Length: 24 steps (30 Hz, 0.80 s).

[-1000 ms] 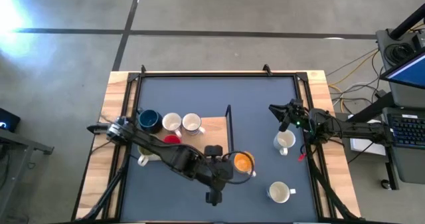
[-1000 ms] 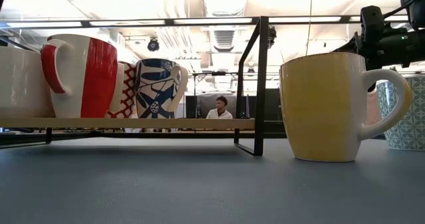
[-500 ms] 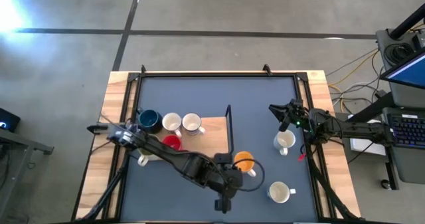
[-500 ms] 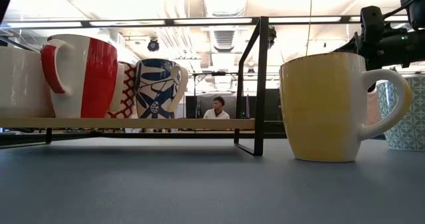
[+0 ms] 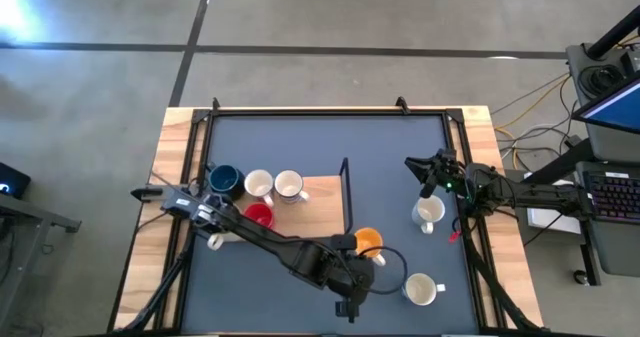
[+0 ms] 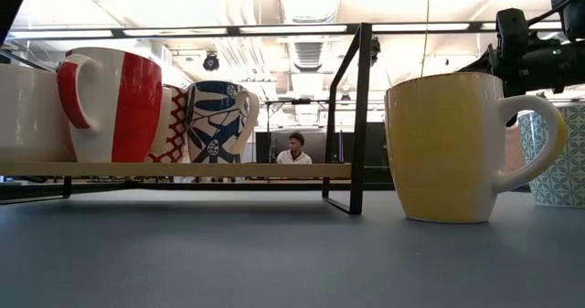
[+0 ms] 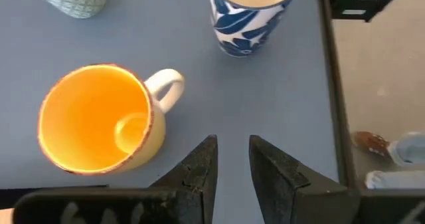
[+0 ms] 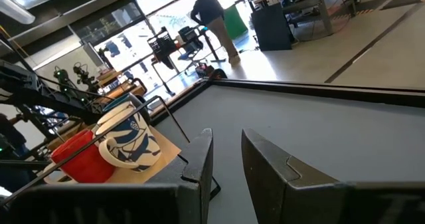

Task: Place coffee mugs
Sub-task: Put the yellow mug on the shelf

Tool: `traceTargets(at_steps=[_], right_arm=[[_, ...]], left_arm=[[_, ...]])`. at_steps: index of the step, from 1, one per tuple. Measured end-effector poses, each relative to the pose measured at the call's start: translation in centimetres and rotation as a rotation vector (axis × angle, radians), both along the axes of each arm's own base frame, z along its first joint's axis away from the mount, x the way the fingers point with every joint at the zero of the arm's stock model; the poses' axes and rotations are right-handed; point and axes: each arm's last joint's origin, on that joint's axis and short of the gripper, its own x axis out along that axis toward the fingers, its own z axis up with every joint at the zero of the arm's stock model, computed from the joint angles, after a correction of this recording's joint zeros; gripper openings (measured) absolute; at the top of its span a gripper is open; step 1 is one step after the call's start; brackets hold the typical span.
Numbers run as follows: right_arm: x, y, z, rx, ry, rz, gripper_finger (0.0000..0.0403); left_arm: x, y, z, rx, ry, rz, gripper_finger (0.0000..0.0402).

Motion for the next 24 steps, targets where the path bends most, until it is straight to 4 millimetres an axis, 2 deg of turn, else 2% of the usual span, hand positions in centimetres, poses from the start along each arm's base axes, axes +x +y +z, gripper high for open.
traceTargets(at_steps=[5,10,24], right_arm=[[0.0,0.0,0.0,0.000,0.000,0.000,0.0068],[0.0,0.0,0.0,0.000,0.000,0.000,0.0068],[0.0,0.0,0.0,0.000,0.000,0.000,0.0068]], left_arm=[[1.0,0.8,-1.5,0.022,0.018,0.030,0.0095],[1.7,1.8,-2.2,0.032,0.022,0.050,0.0117],[2.4,3.6,-2.6,0.049,0.045,0.091,0.0119]])
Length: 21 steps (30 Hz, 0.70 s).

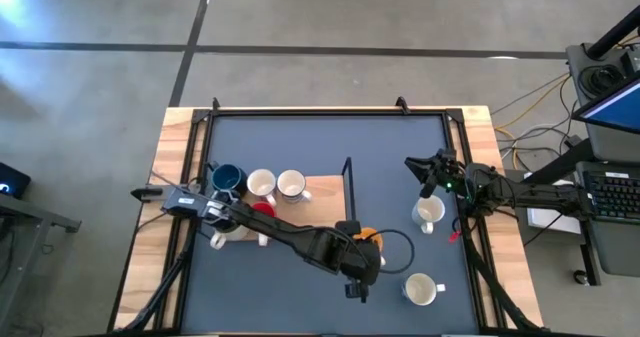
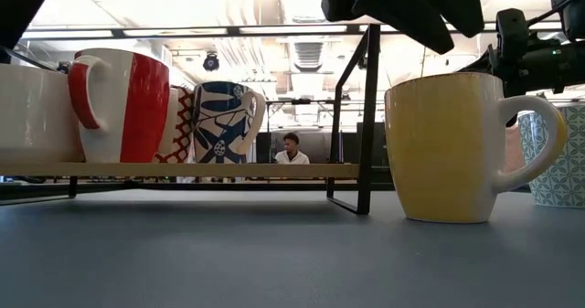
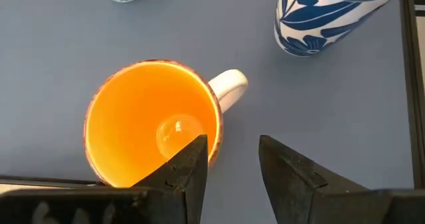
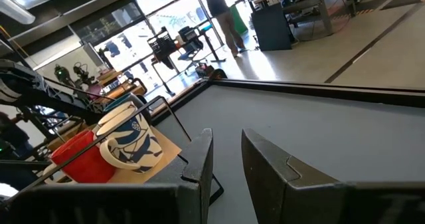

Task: Place coffee mugs
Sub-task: Put the yellow mug on the shelf

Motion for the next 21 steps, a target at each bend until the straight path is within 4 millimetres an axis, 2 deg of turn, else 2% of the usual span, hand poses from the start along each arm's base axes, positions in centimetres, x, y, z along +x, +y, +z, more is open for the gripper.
traceTargets(at_steps=[4,8,13,21], right_arm=[[0.0,0.0,0.0,0.000,0.000,0.000,0.0068],[0.0,0.0,0.0,0.000,0.000,0.000,0.0068],[0.0,0.0,0.0,0.000,0.000,0.000,0.0068],[0.0,0.0,0.0,0.000,0.000,0.000,0.0068]], left_arm=[[0.0,0.0,0.0,0.001,0.004,-0.001,0.0119],[-0.4,-1.0,0.0,0.007,0.005,-0.030,0.0118],[-1.1,-2.2,-0.1,0.058,0.016,-0.080,0.0118],[-1.4,-2.7,0.0,0.168,-0.019,-0.037,0.0118]])
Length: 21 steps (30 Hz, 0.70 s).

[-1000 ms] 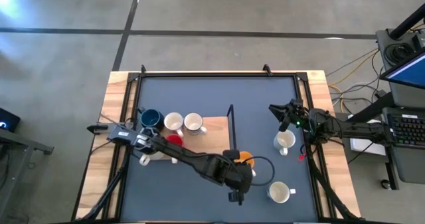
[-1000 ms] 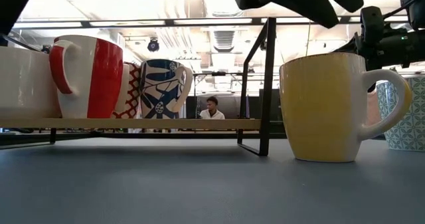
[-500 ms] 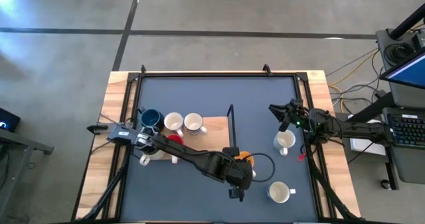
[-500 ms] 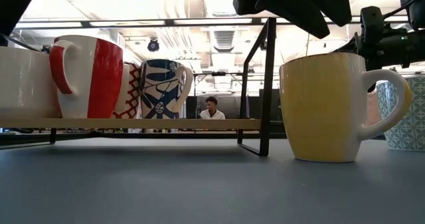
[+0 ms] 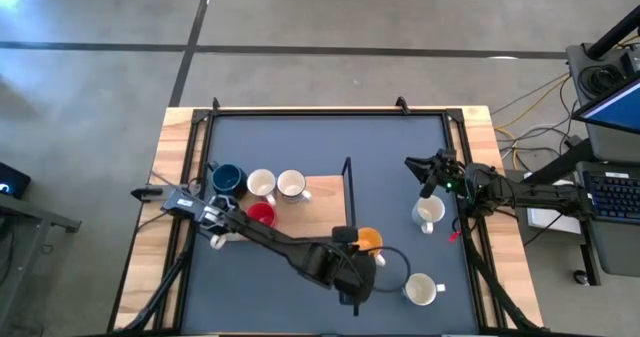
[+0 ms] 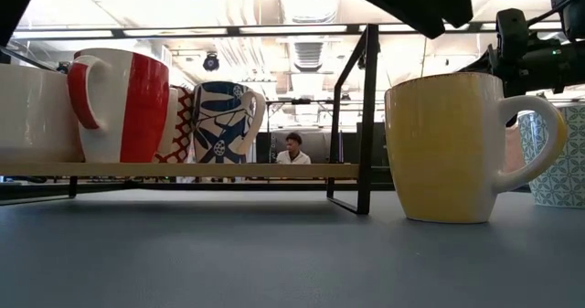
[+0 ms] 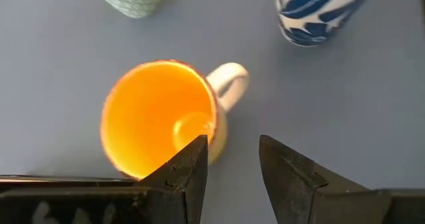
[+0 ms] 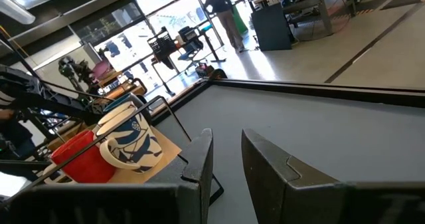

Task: Place coffee mugs
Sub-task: Put the yellow mug on the shelf

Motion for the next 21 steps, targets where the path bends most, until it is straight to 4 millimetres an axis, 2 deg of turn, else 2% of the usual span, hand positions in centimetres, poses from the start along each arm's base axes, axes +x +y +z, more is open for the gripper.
traceTargets(at_steps=[10,16,21], right_arm=[[0.0,0.0,0.0,0.000,0.000,0.000,0.0068],[0.0,0.0,0.0,0.000,0.000,0.000,0.0068],[0.0,0.0,0.0,0.000,0.000,0.000,0.0068]], left_arm=[[0.8,-0.4,-3.0,0.143,0.024,-0.006,0.0118],[0.7,-0.4,-3.1,0.162,0.031,-0.003,0.0118],[0.5,-0.4,-3.3,0.114,0.086,-0.041,0.0109]])
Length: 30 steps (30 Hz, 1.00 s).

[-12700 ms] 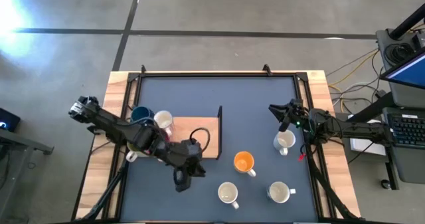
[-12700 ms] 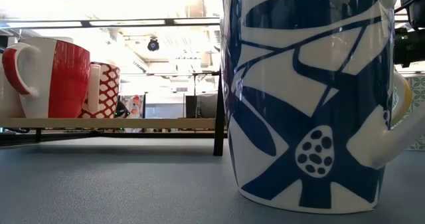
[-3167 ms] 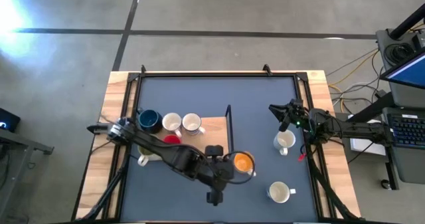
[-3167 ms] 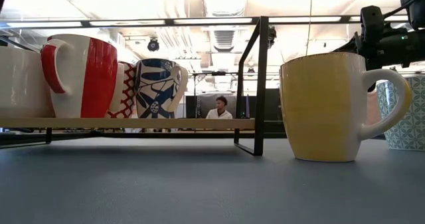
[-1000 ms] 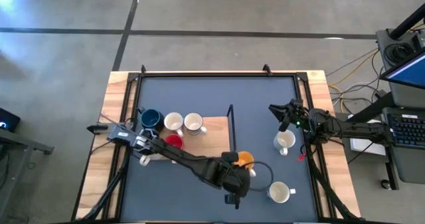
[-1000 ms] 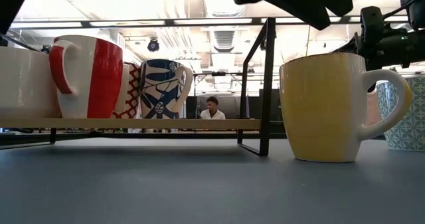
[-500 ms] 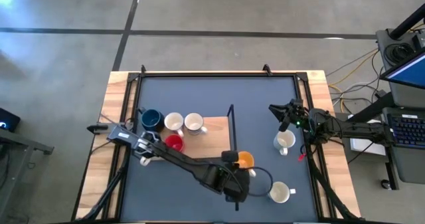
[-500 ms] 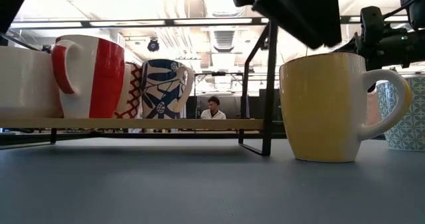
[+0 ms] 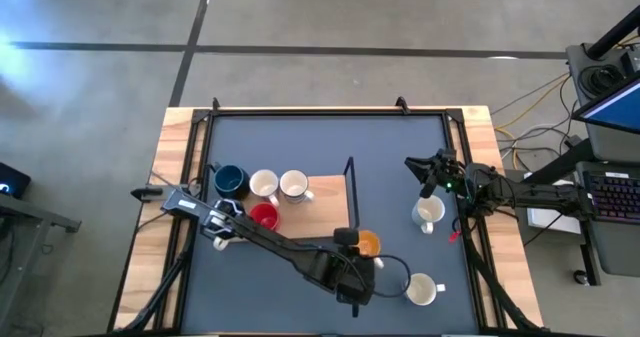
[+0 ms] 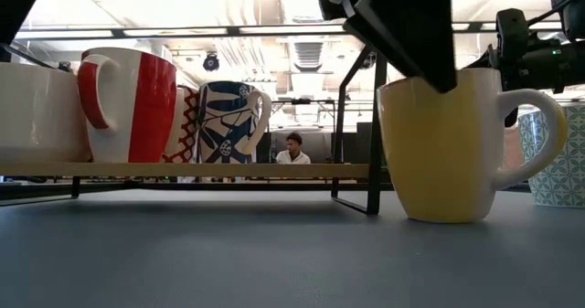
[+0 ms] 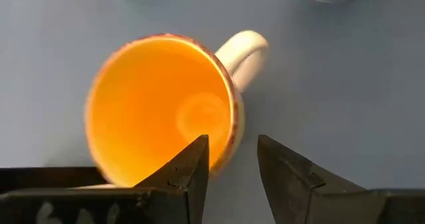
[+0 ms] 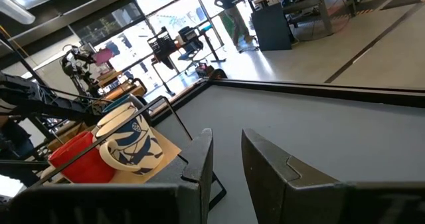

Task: Place coffee mugs
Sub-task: Put the yellow mug on the shelf

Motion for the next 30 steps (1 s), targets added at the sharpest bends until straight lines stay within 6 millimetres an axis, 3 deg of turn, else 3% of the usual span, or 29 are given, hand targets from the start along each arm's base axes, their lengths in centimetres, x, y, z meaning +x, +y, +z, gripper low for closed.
traceTargets(at_steps=[7,19,30], right_arm=[[0.00,0.00,0.00,0.000,0.000,0.000,0.0068],[0.00,0.00,0.00,0.000,0.000,0.000,0.0068],[0.00,0.00,0.00,0.000,0.000,0.000,0.0068]], left_arm=[[-0.29,0.04,-0.16,0.004,0.036,-0.006,0.0078],[-0.14,0.06,-0.11,0.014,0.031,-0.032,0.0069],[-0.07,-0.04,-0.18,-0.016,0.041,-0.055,0.0005]])
